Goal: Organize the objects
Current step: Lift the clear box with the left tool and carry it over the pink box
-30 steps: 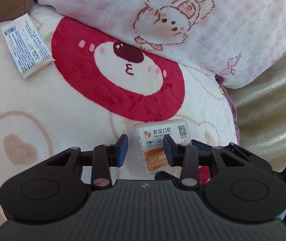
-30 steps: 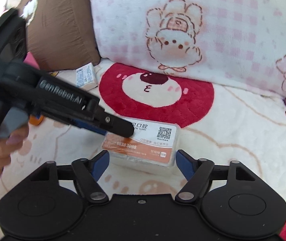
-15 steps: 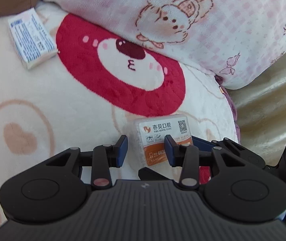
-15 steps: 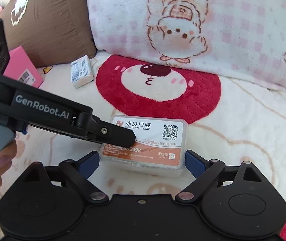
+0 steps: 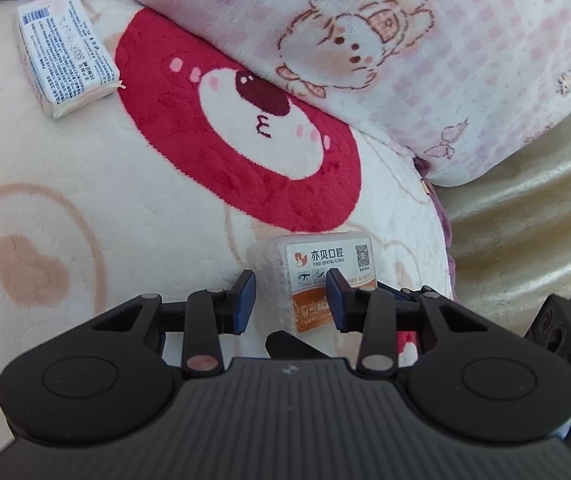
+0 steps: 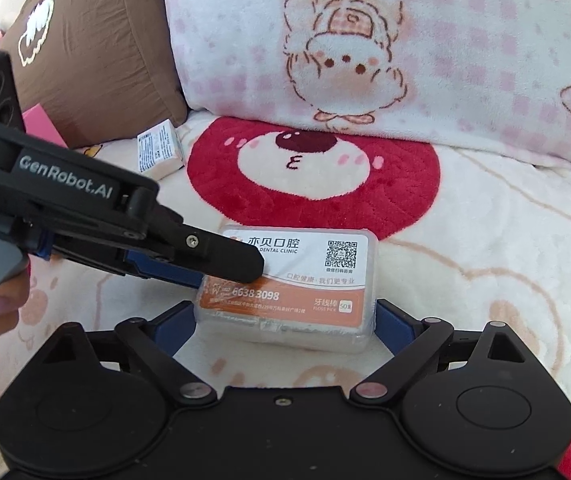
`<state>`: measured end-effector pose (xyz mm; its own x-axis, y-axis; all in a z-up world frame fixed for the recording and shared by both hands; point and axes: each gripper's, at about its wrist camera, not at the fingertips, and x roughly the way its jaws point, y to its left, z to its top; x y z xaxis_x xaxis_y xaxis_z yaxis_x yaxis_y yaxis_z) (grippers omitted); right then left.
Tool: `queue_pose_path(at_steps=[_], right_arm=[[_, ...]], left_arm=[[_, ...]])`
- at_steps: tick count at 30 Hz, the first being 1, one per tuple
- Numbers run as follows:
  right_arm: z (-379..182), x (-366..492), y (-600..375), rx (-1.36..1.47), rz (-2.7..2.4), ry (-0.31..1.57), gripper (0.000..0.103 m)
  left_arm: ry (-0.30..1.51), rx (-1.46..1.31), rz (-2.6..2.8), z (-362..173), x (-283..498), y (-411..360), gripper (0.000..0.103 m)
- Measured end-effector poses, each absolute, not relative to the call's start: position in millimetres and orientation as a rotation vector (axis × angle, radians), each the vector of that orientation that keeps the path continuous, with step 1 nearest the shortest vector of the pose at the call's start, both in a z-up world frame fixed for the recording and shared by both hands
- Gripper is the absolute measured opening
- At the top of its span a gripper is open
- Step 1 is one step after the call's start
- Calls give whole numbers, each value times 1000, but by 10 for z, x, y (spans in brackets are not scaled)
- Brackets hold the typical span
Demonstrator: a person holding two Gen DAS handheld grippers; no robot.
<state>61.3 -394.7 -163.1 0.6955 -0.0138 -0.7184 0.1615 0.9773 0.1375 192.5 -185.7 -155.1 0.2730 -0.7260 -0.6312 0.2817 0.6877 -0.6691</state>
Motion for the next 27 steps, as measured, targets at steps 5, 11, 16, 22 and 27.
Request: queue_pose_path(at_steps=[5, 11, 16, 22, 27], right_arm=[[-1595, 611, -3861, 161, -100, 819, 97], [-1546, 596, -3813, 164, -72, 842, 97], [-1527, 562, -3736, 176, 18, 892, 97], [-1494, 540, -3541, 133, 60, 895, 96], [-1423, 541, -3490, 133, 35, 882, 85]], left_arm=[[1122, -560, -691, -1590, 1881, -1758, 36], [1128, -527, -700, -1537, 1828, -1704, 36], [1088, -462, -705, -1482, 1714, -1581, 36], [1106, -458, -703, -1477, 1625, -1413, 37], [1120, -412, -720, -1457, 1487, -1341, 37]])
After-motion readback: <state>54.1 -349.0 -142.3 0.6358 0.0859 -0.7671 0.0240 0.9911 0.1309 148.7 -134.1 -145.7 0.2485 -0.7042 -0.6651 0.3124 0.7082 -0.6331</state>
